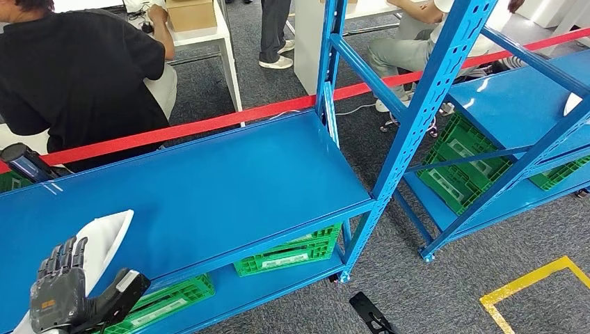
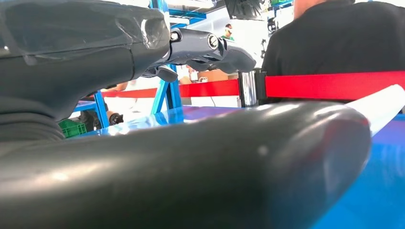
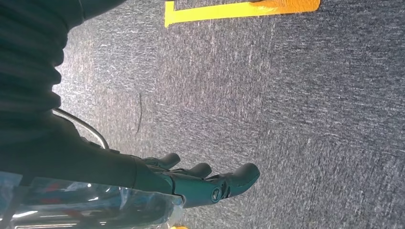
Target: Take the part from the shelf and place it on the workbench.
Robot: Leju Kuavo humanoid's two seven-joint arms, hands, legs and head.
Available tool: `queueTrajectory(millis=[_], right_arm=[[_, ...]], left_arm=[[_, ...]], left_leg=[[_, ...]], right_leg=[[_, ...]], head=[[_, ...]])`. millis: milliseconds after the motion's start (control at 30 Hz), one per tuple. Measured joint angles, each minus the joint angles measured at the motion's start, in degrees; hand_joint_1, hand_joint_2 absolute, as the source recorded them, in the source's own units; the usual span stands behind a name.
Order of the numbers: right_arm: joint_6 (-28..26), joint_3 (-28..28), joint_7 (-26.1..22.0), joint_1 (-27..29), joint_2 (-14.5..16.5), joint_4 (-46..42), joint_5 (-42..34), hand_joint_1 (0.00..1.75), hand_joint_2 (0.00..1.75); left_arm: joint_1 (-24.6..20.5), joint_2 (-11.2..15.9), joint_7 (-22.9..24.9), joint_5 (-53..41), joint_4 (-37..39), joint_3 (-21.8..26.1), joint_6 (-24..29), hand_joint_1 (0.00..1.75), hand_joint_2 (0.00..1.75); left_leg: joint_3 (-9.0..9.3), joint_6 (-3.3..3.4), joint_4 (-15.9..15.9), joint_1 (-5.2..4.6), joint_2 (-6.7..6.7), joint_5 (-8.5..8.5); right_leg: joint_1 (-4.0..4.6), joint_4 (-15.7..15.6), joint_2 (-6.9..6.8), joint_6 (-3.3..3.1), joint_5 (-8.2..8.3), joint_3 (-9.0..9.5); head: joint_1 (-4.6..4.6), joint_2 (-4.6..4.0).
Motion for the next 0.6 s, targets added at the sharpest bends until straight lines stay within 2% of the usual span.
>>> queueTrajectory(millis=[600], right_arm=[[0.0, 0.0, -0.1, -0.4, 0.7, 1.3, 0.0, 0.0, 1.75]], left_arm=[[-0.1, 0.0, 0.0, -0.1, 0.9, 0.0, -0.2, 0.0, 0.0]], left_leg=[[0.0, 0.0, 0.0, 0.0, 0.0, 0.0]], right_leg=[[0.0, 0.0, 0.0, 0.0, 0.0, 0.0]], head=[[0.0, 0.0]])
